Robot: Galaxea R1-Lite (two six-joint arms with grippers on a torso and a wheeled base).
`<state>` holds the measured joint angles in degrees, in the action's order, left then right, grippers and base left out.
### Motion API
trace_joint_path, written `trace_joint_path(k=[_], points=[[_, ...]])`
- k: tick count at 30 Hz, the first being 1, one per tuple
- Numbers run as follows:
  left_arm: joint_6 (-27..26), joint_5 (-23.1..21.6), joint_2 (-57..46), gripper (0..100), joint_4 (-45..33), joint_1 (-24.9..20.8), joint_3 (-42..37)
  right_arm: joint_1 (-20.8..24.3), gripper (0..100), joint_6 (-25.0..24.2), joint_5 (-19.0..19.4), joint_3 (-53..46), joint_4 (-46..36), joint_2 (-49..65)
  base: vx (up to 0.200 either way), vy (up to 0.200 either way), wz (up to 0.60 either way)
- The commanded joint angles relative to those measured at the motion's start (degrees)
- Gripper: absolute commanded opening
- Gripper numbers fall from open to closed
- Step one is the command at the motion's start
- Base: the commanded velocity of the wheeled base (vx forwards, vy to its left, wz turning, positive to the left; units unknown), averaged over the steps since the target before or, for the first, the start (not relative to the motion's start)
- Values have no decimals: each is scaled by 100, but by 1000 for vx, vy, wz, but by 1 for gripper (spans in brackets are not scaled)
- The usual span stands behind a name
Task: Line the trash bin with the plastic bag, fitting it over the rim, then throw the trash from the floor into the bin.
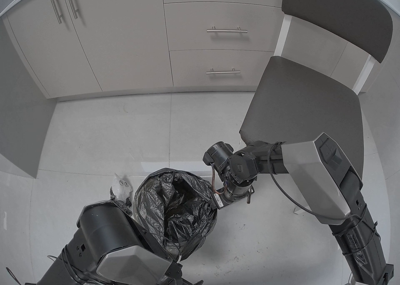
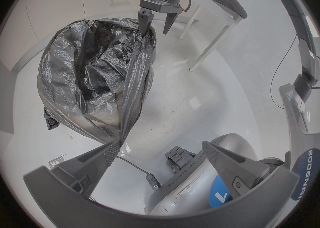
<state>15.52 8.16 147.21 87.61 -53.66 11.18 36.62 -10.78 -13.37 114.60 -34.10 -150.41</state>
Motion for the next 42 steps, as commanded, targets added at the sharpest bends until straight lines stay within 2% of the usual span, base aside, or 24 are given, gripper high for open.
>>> trace_joint_path(k=[1, 9, 15, 26, 33, 42], points=[[65, -16, 0, 100, 1, 5, -2, 21, 100, -3, 1, -1, 0, 47, 0, 0, 0], [136, -25, -8, 100, 1, 5, -2, 73, 100, -21, -7, -1, 0, 143, 0, 0, 0], [197, -25, -8, 100, 1, 5, 7, 152, 100, -329, 19, -1, -18, 214, 0, 0, 0], [206, -25, -8, 100, 1, 5, -19, 381, 100, -355, 45, -1, -44, 117, 0, 0, 0], [206, -25, -8, 100, 1, 5, -28, 275, 100, -250, -34, -1, -431, -6, 0, 0, 0], [206, -25, -8, 100, 1, 5, -28, 223, 100, -267, -25, -1, -879, 363, 0, 0, 0]])
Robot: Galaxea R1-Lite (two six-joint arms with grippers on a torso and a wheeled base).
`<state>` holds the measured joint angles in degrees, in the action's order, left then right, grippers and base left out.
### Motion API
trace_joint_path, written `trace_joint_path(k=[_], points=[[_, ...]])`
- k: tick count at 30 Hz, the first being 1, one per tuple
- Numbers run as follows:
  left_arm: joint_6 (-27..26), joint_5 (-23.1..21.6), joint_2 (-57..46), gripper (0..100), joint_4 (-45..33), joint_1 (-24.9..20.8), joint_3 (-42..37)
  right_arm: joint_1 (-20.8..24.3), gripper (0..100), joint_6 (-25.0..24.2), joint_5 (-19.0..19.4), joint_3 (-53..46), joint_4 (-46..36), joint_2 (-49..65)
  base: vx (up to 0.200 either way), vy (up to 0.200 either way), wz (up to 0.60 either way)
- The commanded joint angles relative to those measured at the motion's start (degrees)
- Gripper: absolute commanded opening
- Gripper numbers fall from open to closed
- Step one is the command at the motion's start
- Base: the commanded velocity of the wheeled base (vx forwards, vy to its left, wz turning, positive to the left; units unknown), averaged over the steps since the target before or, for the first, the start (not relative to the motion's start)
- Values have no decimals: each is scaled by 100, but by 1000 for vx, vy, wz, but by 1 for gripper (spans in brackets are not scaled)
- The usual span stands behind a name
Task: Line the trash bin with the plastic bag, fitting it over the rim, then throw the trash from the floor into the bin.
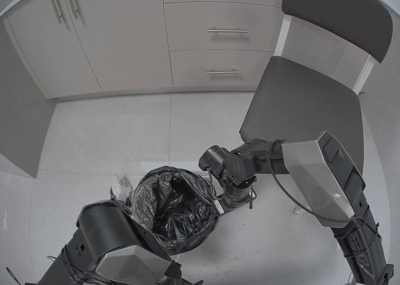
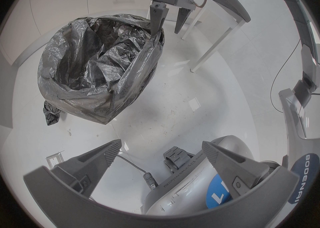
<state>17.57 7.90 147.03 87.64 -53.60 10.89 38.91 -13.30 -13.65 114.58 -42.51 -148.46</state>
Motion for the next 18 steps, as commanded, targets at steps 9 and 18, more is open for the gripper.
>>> trace_joint_path(k=[9, 18], points=[[1, 10, 10, 100, -1, -1, 1, 99, 100, -50, 12, 1, -381, 221, 0, 0, 0], [10, 1, 10, 100, -1, -1, 1, 99, 100, -138, 21, 1, -328, -307, 0, 0, 0]])
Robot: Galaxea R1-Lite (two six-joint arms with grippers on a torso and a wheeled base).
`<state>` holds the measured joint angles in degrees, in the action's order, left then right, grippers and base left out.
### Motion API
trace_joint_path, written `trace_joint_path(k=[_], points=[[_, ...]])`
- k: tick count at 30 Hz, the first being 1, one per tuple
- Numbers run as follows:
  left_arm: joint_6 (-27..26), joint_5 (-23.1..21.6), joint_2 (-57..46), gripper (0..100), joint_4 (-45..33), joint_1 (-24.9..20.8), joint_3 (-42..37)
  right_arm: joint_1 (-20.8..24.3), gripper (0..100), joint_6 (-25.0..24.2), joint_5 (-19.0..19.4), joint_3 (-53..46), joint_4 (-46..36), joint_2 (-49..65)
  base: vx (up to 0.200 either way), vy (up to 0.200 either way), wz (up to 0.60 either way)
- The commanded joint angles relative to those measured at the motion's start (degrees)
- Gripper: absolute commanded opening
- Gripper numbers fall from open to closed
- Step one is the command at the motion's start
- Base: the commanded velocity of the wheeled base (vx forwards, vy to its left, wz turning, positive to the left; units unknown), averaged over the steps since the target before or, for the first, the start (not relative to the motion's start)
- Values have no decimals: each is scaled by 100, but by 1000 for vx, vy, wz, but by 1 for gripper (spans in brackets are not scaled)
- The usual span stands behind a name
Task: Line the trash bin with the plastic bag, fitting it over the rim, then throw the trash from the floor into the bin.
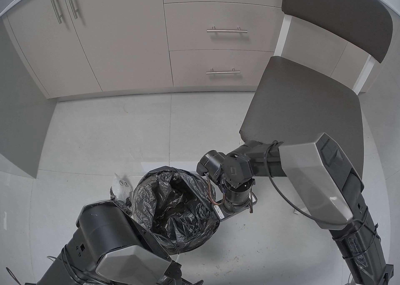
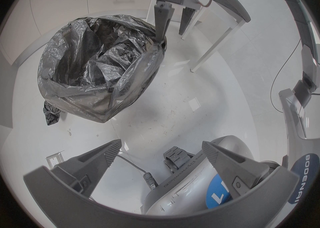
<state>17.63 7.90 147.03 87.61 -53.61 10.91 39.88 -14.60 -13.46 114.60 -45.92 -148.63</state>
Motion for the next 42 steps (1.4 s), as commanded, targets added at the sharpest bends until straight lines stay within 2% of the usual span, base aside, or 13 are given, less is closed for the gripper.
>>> trace_joint_path(k=[1, 11, 21, 24, 28, 32, 37, 38, 42], points=[[4, 1, 10, 100, 1, 0, -1, 3, 100, -7, 1, -1, 13, -290, 0, 0, 0], [4, 1, 10, 100, 10, 0, -1, -24, 100, -34, 27, -1, 57, -413, 0, 0, 0], [4, 1, 10, 100, 1, 0, -10, 11, 100, -104, 1, -1, 593, -668, 0, 0, 0], [4, 19, 10, 100, 10, 9, -10, 20, 100, -86, -8, -1, 989, -685, 0, 0, 0], [4, 36, 10, 100, 10, 44, -10, 20, 100, -86, -8, -1, 1015, -544, 0, 0, 0], [215, -8, -430, 100, 10, 35, -151, 11, 100, -86, -25, -1, 795, -105, 0, 0, 0], [215, -25, -1414, 100, 10, 26, -309, 11, 100, -95, -25, -1, 417, 282, 0, 0, 0], [136, -34, -1933, 100, 1, 26, -388, 3, 100, -95, -25, -1, 189, 449, 0, 0, 0], [-277, -60, -2829, 100, -34, 237, -423, 20, 100, -148, -25, -1, -40, 704, 0, 0, 0]])
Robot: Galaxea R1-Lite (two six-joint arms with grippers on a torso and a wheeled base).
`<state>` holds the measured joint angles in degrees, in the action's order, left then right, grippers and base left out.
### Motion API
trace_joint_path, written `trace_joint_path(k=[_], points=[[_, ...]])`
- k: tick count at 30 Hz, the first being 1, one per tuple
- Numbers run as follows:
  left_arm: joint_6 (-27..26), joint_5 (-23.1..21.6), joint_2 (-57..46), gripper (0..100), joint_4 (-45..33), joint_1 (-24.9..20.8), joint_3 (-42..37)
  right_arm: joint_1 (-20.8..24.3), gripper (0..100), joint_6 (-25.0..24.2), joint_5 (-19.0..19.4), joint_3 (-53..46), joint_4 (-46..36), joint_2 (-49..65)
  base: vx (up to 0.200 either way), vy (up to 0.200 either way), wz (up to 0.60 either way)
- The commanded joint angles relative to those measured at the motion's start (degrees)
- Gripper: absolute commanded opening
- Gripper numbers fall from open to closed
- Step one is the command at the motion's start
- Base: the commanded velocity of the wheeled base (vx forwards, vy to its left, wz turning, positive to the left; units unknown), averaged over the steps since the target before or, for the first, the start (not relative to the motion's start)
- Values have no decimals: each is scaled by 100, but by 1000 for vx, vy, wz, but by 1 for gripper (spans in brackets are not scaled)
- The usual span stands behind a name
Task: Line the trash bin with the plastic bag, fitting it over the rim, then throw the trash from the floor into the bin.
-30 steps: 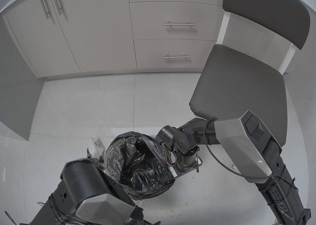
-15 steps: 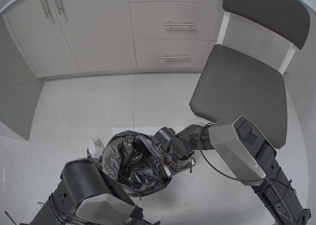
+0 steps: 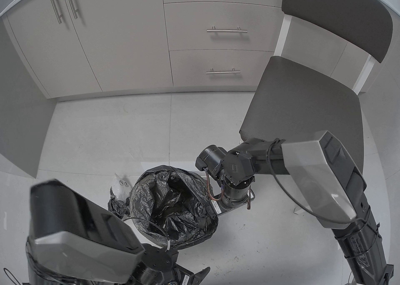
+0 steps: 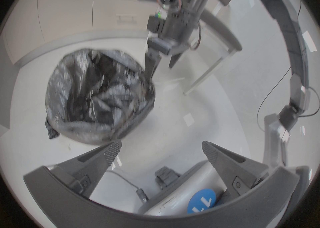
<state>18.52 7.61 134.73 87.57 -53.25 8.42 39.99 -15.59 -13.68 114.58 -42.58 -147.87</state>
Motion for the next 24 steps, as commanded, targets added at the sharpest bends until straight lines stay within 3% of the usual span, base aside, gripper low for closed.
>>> trace_joint_path(k=[1, 5, 8, 13, 19, 24], points=[[-402, -22, -1704, 100, -29, 254, -183, 18, 100, -58, -3, 1, -374, 654, 0, 0, 0], [-692, -22, -2592, 100, -90, 1009, -104, 159, 100, -67, -3, 1, -418, 821, 0, 0, 0], [-1237, -58, -2926, 100, -372, 2029, 283, 220, 100, -67, 14, 1, -391, 830, 0, 0, 0], [-1632, -646, -2891, 100, -1172, 3400, 1214, 299, 100, -84, 23, 1, -356, 751, 0, 0, 0], [-1737, -1332, -2566, 100, -2156, 4209, 2190, 326, 100, -84, 32, 1, -339, 681, 0, 0, 0], [-1729, -1525, -1766, 100, -2217, 4464, 2726, 334, 100, -84, 14, 1, -207, 558, 0, 0, 0]])
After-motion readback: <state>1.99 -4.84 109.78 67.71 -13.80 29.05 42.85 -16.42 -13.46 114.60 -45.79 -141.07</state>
